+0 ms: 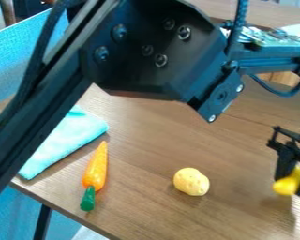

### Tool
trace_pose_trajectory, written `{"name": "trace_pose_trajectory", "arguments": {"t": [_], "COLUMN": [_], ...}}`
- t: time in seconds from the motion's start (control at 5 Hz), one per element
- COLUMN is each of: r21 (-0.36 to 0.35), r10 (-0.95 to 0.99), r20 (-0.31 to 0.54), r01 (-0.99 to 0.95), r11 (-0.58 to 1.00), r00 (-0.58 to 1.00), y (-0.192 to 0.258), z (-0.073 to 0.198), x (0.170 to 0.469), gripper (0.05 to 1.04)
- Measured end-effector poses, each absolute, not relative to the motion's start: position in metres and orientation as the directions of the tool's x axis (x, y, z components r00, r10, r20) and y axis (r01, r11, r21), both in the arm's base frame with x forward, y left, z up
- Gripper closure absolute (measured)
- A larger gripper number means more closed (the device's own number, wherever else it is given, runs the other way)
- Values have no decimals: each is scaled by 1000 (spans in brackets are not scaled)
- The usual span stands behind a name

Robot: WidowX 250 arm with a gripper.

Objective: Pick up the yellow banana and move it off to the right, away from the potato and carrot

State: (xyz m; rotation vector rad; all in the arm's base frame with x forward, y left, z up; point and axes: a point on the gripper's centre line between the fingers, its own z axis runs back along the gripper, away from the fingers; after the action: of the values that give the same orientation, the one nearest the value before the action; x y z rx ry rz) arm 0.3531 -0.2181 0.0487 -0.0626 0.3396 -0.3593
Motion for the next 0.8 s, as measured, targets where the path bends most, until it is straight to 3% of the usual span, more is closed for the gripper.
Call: {"name": "trace_pose_trajectory", "arguments": {"t": [0.4,0.8], "r21": [-141,-174], "r10": [-488,-513], "r20": [-384,-426], "r01": [473,489], "r11": [870,855], "r00": [784,745], "y": [-261,-260], "z": [44,44], "x": [296,286], "gripper": [631,631]}}
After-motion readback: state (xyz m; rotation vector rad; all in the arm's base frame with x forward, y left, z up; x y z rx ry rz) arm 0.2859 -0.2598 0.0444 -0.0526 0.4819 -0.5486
